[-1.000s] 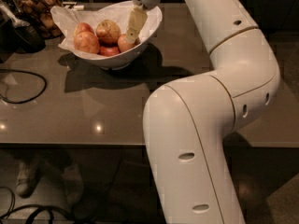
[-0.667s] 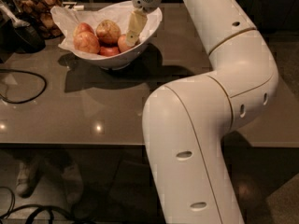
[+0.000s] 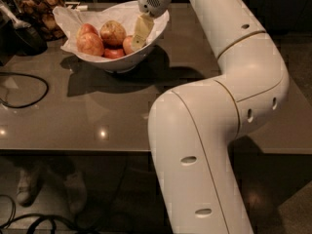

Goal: Pick apple from white bowl

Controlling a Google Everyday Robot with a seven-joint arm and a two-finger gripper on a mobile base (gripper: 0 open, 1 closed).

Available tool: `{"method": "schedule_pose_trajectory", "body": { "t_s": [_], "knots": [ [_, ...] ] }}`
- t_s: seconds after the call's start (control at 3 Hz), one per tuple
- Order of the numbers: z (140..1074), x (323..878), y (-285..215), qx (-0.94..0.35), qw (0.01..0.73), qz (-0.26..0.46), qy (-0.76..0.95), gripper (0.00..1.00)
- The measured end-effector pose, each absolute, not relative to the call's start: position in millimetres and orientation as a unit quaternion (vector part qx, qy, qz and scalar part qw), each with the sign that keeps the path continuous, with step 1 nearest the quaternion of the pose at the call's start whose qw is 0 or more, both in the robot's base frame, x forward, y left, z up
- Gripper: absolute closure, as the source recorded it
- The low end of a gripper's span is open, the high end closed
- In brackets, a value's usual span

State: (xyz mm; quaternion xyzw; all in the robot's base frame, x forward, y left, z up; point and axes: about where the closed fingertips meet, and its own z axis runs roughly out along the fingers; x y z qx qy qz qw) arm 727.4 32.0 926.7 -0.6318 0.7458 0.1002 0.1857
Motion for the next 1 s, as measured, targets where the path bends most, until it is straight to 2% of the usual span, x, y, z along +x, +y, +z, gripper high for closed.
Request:
{"method": "schedule_pose_trajectory", "body": {
  "t_s": [1.0],
  "knots": [
    [900,731,35,-0.623,0.162,0.117,0.756,0.28]
  ]
}}
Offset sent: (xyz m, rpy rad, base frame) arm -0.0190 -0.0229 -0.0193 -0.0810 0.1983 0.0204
